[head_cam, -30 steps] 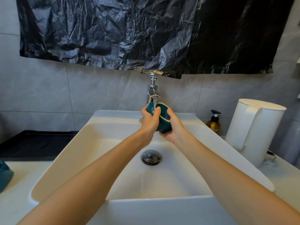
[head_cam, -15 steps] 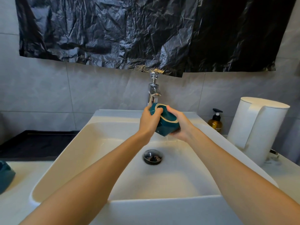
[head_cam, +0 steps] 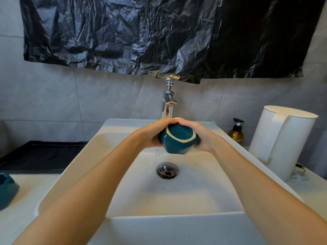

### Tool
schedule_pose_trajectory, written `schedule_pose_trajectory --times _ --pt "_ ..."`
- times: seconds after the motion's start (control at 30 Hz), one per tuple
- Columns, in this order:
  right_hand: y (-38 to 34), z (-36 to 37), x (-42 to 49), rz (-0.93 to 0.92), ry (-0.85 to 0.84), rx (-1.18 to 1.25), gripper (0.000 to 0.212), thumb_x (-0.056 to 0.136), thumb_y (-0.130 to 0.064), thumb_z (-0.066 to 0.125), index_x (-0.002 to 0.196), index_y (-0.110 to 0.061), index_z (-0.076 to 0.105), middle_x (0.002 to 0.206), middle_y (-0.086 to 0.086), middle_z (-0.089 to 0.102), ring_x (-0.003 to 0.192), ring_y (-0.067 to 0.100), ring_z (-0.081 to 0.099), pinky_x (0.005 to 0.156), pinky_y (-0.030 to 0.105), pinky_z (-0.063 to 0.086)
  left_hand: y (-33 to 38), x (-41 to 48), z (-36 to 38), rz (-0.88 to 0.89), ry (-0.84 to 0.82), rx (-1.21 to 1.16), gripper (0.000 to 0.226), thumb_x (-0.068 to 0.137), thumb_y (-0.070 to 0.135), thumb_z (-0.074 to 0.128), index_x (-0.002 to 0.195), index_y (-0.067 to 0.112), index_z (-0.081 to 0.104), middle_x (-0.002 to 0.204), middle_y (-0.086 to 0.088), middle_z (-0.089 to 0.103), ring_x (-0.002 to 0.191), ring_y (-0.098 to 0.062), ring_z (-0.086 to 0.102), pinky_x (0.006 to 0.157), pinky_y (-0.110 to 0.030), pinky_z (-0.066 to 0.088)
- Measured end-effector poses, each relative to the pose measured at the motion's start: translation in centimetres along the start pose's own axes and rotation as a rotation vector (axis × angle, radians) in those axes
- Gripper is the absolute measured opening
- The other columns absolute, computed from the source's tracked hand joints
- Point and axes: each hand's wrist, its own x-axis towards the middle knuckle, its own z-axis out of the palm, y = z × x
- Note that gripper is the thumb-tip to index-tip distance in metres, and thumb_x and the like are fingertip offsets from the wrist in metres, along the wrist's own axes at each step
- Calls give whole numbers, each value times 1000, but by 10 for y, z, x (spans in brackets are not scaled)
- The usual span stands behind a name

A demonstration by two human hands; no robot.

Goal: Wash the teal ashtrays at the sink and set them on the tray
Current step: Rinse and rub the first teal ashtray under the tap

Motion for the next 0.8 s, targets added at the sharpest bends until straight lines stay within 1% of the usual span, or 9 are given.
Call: schedule_pose_trajectory --times 0.07,0.2,0.27,0.37,0.47,0.57,0.67,0.73,0.8 --pt "1 1 2 -23 35 44 25 92 -32 56 105 -14 66 97 5 73 85 16 70 79 30 53 -1 2 2 93 31 -46 30 92 38 57 114 17 58 101 -7 68 90 -18 64 82 -32 53" --pt "11 12 12 -60 247 193 50 77 -41 74 119 -15 64 112 10 70 102 26 67 94 44 52 -10 8 20 251 256 -214 36 92 28 58 126 17 51 115 -10 62 99 -20 61 85 -33 52" --pt "17 23 15 -41 310 357 47 78 -42 73 117 -17 64 113 10 69 102 27 65 87 45 54 -15 10 28 334 374 -267 37 94 25 55 129 20 45 119 -7 58 103 -19 58 86 -33 52" --pt "21 37 18 -4 360 542 43 86 -42 64 121 -17 57 116 11 64 95 25 62 66 36 52 -20 13 32 400 487 -272 30 95 26 51 123 29 42 120 -5 53 103 -18 56 87 -33 51" --pt "18 33 15 33 362 533 43 91 -43 58 122 -14 55 106 11 64 89 24 62 63 36 50 -24 16 33 328 493 -101 36 94 38 50 127 38 37 124 -8 42 111 -23 50 98 -36 46" --pt "14 20 9 69 320 432 40 89 -41 61 118 -14 60 106 11 67 94 26 63 73 37 53 -22 17 30 261 520 -10 45 92 44 51 134 34 40 120 -6 34 104 -21 47 95 -32 46" --pt "10 16 5 99 228 280 26 90 -38 60 101 -16 66 95 8 71 92 24 64 81 37 53 -16 16 17 197 424 -127 32 92 44 48 110 20 60 112 -9 62 94 -19 60 83 -32 51" --pt "8 20 5 110 210 219 23 89 -38 60 98 -18 67 92 6 72 89 22 65 79 34 53 -14 11 10 129 359 -196 41 97 48 37 95 18 65 99 -8 67 90 -20 62 80 -32 50" --pt "7 24 8 99 252 238 24 89 -40 61 101 -19 67 96 6 70 89 22 64 73 33 53 -14 12 5 49 242 -356 55 98 55 25 103 17 64 107 -10 66 99 -24 61 87 -38 49"
